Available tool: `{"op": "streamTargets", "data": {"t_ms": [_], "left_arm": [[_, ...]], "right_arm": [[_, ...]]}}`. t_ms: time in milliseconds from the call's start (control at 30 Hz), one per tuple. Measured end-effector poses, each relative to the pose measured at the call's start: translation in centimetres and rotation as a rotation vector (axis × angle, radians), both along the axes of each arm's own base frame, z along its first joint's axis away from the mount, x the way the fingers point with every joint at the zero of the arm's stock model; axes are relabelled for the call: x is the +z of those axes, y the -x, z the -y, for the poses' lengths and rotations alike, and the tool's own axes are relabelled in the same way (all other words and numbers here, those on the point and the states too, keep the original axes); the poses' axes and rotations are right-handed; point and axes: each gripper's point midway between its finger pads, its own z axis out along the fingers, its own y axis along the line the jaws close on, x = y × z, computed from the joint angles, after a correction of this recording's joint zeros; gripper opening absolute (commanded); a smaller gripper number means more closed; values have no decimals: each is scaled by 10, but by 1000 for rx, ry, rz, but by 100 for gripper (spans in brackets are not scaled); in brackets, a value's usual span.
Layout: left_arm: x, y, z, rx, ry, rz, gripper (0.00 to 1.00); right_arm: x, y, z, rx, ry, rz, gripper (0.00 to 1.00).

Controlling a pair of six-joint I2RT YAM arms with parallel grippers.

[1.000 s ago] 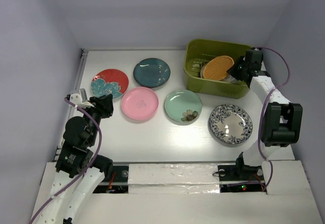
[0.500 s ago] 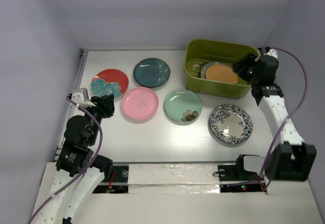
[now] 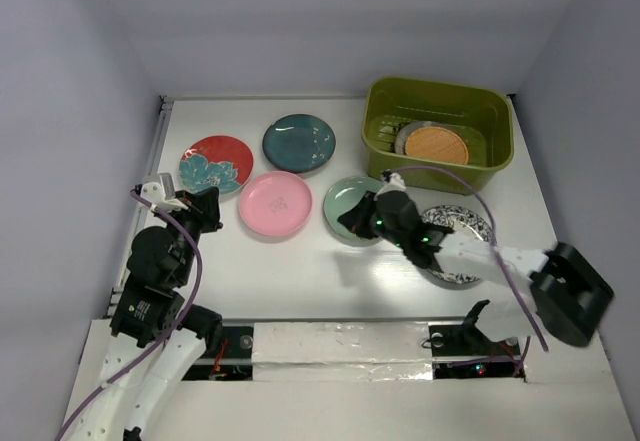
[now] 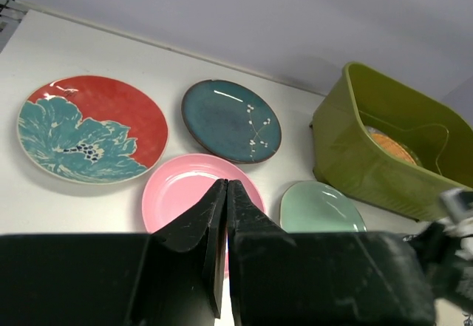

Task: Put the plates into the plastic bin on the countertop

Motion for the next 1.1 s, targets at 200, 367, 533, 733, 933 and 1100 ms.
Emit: {"op": "streamTargets", "data": {"t_ms": [200,367,533,733,933,1100], "left_arm": [[-1,-1,-3,18,-2,-4,3],[-9,-5,-1,16,-15,-37,7],[-8,-3,-2,16,-13,-31,8],[-4,0,-3,14,-6,-15,11],[-3,-1,-5,25,-2,-12,24],[-2,-1,-6,31,17,-11,42]], "right_arm": [[-46,-12,-74,-49,70,-103,62],[-67,-32,-100,-113,67,-137,61],[-101,-42,-107,-151,108,-187,41],[-109,-46,-106,-204,78,-206,0],[-103,-18,-67,-231,111,-192,0],[-17,-16,-29,-266,55,-41,0]]}}
